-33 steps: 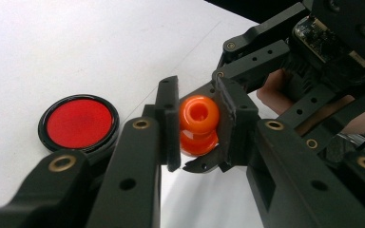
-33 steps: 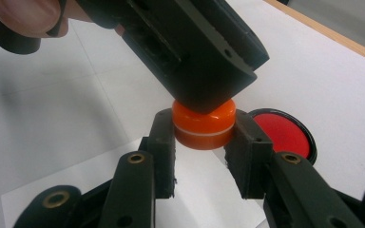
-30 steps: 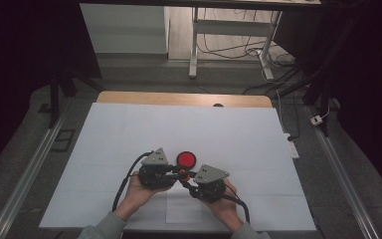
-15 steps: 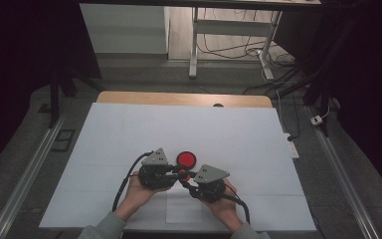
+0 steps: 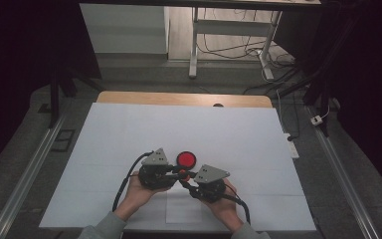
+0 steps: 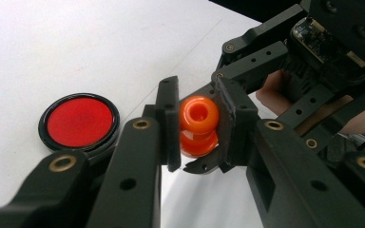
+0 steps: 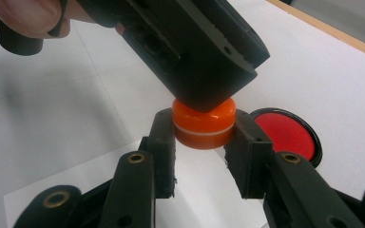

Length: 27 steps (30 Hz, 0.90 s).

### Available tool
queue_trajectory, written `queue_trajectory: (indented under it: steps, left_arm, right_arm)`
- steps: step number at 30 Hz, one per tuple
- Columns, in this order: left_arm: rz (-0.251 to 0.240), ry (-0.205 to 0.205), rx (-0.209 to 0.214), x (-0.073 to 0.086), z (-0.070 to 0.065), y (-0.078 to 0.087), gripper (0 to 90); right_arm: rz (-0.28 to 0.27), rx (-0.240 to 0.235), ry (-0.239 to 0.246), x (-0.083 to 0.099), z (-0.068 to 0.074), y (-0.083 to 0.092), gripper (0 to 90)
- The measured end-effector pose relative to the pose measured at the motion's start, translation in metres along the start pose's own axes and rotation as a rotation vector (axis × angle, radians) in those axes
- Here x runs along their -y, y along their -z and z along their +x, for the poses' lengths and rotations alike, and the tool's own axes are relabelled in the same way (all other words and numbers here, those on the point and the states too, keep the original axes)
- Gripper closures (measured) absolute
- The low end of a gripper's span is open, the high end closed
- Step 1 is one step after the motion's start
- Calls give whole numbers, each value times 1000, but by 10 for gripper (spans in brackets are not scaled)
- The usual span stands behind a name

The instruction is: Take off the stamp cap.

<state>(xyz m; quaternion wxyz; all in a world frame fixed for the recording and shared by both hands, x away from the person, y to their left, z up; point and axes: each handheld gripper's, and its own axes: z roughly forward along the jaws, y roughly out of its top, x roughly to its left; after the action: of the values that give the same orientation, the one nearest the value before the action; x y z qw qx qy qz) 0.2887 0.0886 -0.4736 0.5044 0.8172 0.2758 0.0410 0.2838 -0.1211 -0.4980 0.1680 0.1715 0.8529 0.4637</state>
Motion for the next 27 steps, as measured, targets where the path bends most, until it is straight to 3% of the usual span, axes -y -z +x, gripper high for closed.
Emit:
queue_trajectory:
  steps: [27]
  left_arm:
    - [1, -5, -3, 0, 0, 0, 724]
  right_arm:
    - [-3, 0, 0, 1, 0, 0, 646]
